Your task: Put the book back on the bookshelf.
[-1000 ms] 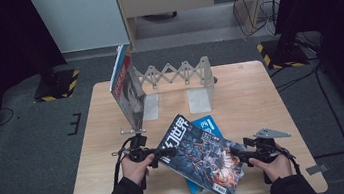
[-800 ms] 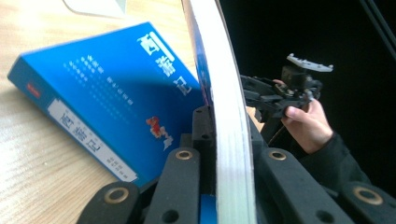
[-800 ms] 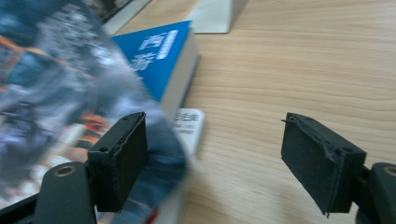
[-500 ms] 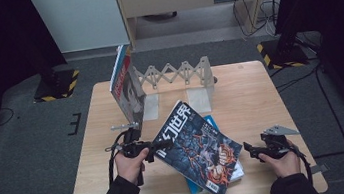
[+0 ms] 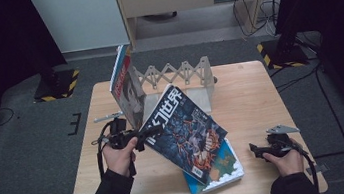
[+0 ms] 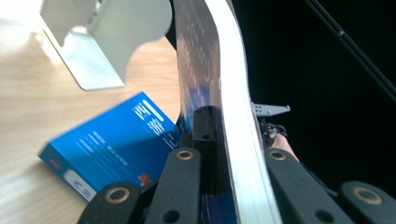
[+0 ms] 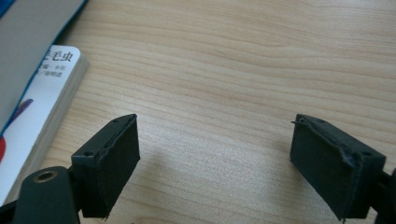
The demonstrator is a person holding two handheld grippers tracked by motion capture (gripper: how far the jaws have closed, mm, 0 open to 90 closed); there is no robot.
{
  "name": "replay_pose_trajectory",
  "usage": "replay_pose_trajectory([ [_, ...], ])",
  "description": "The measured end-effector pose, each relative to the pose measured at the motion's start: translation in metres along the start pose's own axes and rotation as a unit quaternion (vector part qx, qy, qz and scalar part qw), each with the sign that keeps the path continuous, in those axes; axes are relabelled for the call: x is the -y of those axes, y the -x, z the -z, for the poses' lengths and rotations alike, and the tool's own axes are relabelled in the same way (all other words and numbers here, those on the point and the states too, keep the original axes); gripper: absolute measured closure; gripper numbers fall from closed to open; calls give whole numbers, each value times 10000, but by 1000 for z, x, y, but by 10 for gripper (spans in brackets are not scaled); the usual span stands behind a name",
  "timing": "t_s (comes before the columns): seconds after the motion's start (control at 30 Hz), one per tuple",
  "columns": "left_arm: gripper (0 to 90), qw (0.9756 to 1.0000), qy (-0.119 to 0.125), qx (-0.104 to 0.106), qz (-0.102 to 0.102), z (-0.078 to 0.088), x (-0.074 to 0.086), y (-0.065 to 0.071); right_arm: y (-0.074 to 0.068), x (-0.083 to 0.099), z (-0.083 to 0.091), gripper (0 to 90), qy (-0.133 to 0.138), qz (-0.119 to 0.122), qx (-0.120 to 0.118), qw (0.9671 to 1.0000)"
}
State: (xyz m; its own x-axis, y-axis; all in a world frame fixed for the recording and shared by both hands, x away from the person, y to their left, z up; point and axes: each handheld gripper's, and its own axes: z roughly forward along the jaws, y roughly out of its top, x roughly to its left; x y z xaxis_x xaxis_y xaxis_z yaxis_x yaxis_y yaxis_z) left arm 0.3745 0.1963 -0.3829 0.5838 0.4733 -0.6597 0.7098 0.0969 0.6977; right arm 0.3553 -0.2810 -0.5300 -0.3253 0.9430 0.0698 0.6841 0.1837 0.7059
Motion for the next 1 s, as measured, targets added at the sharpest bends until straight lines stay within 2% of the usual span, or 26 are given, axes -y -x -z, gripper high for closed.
replay_pose_trajectory([
  [0.1, 822, 9998, 80, -143, -73, 4, -9, 0, 1, 1, -2, 150, -71, 46, 29, 10000],
  [0.27, 822, 9988, 252, -343, -246, 10, -25, 7, 1, 1, -3, 126, -43, 66, 98, 9999],
  [0.47, 823, 9974, 514, -332, -373, 21, -43, 18, -1, 4, -7, 60, -6, 287, 161, 9995],
  [0.53, 823, 9969, 557, -344, -429, 23, -48, 21, -1, 4, -8, 50, 18, 270, 168, 9995],
  [0.63, 823, 9955, 650, -444, -522, 29, -56, 26, -1, 5, -8, 47, 23, 264, 166, 9995],
  [0.8, 823, 9919, 807, -680, -710, 38, -70, 36, -1, 4, -8, 34, 16, 279, 190, 9994],
  [1.0, 822, 9888, 963, -797, -815, 49, -83, 43, -1, 4, -9, 32, 19, 278, 178, 9995],
])
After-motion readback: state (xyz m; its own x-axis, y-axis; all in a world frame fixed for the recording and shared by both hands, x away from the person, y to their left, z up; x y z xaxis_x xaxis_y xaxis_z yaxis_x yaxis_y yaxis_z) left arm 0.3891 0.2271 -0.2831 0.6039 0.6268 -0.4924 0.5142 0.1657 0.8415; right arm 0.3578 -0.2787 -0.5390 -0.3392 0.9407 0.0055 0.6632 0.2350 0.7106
